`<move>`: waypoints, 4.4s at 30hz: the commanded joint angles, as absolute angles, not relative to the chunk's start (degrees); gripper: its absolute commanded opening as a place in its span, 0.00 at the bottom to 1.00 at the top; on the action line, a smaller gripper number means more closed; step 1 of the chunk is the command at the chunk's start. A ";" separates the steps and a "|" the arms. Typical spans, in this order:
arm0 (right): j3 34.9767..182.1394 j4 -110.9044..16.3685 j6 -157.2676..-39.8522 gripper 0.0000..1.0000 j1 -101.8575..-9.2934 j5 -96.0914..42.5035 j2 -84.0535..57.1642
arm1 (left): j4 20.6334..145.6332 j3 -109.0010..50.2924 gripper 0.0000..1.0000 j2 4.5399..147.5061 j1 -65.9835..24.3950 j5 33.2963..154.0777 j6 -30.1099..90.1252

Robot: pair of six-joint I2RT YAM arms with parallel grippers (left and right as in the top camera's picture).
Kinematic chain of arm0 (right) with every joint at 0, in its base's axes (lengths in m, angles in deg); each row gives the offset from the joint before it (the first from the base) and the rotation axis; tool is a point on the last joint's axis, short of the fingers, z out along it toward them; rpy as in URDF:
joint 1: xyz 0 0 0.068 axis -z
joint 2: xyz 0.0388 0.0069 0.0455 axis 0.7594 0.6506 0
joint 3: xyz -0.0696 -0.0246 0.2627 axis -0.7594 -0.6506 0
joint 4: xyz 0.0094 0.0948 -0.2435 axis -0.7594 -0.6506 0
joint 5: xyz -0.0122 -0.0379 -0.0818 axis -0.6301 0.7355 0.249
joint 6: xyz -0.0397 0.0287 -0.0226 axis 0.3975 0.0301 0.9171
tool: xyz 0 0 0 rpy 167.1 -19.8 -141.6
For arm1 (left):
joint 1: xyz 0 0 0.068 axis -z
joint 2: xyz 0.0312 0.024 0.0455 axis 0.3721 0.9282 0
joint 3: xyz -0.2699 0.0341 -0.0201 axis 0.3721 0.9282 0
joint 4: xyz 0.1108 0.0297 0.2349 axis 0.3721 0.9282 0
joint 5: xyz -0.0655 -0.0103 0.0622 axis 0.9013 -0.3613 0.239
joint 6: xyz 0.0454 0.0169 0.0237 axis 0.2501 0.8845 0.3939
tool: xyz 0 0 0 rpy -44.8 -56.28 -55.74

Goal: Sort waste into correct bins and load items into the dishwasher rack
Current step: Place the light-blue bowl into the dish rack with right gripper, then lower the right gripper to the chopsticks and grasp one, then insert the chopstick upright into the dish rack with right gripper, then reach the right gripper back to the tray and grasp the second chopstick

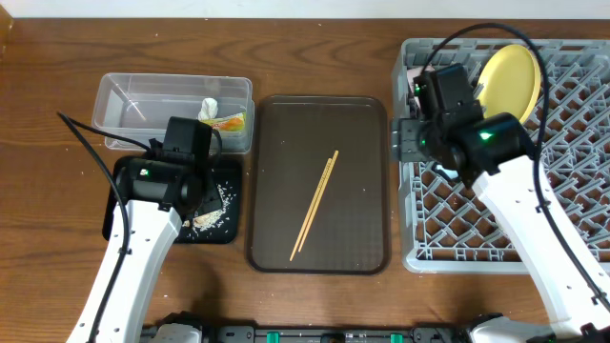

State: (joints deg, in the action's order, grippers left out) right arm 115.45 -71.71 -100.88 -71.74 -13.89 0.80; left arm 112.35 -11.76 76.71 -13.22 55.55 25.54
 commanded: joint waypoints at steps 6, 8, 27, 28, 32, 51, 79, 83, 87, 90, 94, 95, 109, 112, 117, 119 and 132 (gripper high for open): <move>115.45 -69.59 -105.88 0.77 -80.44 -26.06 9.78 | 112.76 -11.58 0.64 77.04 -13.48 54.89 24.77; 115.45 -69.07 -107.85 0.76 -82.45 -25.87 12.62 | 112.83 -11.58 0.64 77.04 -13.48 54.89 24.77; 115.45 -62.62 -124.42 0.68 -88.59 -18.54 33.14 | 113.00 -11.58 0.64 77.04 -13.46 54.89 24.77; 115.45 -62.58 -124.88 0.68 -88.66 -18.32 33.43 | 113.00 -11.58 0.64 77.04 -13.46 54.89 24.77; 115.45 -63.02 -125.29 0.65 -88.98 -16.66 34.00 | 113.00 -11.58 0.64 77.04 -13.46 54.91 24.77; 115.45 -67.26 -127.08 0.17 -89.14 -13.23 34.00 | 113.13 -11.58 0.64 77.04 -13.46 54.91 24.77; 115.56 -69.42 -113.23 0.01 -83.26 -17.54 19.33 | 113.15 -11.58 0.64 77.04 -13.46 54.91 24.77; 115.56 -70.78 -106.95 0.01 -78.71 -17.78 11.35 | 113.15 -11.58 0.64 77.04 -13.46 54.91 24.77; 115.56 -74.80 -102.45 0.01 -73.40 -17.73 5.54 | 113.15 -11.58 0.64 77.04 -13.46 54.89 24.77; 115.56 -78.16 -98.65 0.01 -69.33 -17.76 3.55 | 113.13 -11.58 0.64 77.04 -13.46 54.91 24.77; 115.26 -81.75 -94.43 0.01 -64.81 -17.73 4.16 | 113.13 -11.58 0.64 77.04 -13.46 54.91 24.77; 115.10 -82.03 -93.93 0.01 -64.22 -17.73 4.42 | 113.15 -11.58 0.64 77.04 -13.46 54.91 24.77; 114.47 -76.94 -92.31 0.22 -62.47 -17.73 13.63 | 113.18 -11.58 0.64 77.04 -13.46 54.91 24.77; 114.51 -76.15 -92.33 0.36 -62.49 -17.76 13.38 | 113.18 -11.58 0.64 77.04 -13.46 54.91 24.77; 114.56 -76.04 -92.31 0.38 -62.56 -18.41 12.25 | 113.18 -11.58 0.64 77.04 -13.46 54.91 24.77; 114.56 -75.30 -92.31 0.38 -62.76 -20.42 11.29 | 113.15 -11.58 0.64 77.04 -13.46 54.91 24.77; 114.54 -60.17 -98.58 0.55 -76.35 -32.14 10.35 | 113.18 -11.58 0.64 77.04 -13.46 54.91 24.77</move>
State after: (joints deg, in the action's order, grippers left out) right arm 114.60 -61.25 -94.54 -72.61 -32.12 9.91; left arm 113.00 -11.74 76.71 -13.22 55.55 25.54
